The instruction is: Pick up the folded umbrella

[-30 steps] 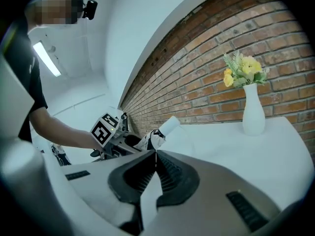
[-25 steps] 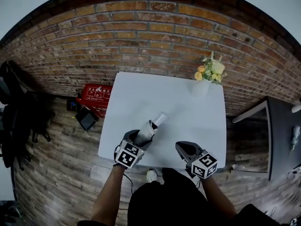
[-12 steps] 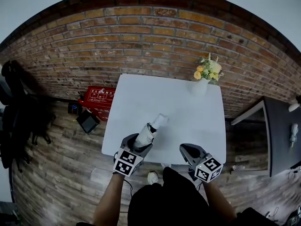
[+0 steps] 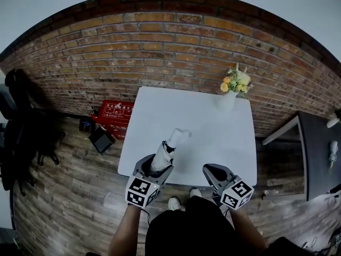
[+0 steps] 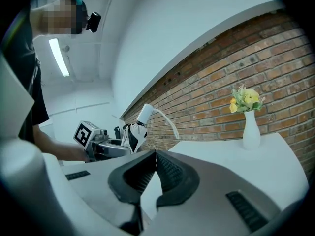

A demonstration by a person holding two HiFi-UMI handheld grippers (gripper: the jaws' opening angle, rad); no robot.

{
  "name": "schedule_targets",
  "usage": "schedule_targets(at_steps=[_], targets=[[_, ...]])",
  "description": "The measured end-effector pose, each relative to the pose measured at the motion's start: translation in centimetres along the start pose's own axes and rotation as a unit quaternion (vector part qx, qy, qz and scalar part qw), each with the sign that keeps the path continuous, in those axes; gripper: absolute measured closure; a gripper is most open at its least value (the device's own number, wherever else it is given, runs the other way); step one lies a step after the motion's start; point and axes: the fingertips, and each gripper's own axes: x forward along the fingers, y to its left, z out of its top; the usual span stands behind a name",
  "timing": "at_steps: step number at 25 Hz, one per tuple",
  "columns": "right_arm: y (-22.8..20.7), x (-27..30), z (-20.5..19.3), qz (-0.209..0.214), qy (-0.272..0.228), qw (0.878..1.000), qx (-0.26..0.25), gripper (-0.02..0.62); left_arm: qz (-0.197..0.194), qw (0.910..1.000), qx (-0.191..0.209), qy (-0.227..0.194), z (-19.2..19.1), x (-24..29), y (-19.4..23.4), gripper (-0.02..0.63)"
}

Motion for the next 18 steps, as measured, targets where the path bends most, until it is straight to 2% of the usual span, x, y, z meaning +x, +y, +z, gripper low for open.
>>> schedule_targets(at_steps=[7,13,18], targets=[[0.6,0.3,2.3,0.036,-0.018,0.999,-0.017,0.574,0.020,0.9996,-0.008,-0.019,1.5,-0.9,-0.9,0.299],[-0.1,-0.9,4.0,0.066,-0.021,0.997,-0.037,0.574,0.038,0.9961,-0.056,-0.057,3.3,-1.2,-2.4,0.299],[-1.5,-2.6,5.4,0.079,-0.025,0.996,-0.043,0.574,0.056,0.9930,-0.068,-0.078,5.1,-1.4,-3.8,0.299]])
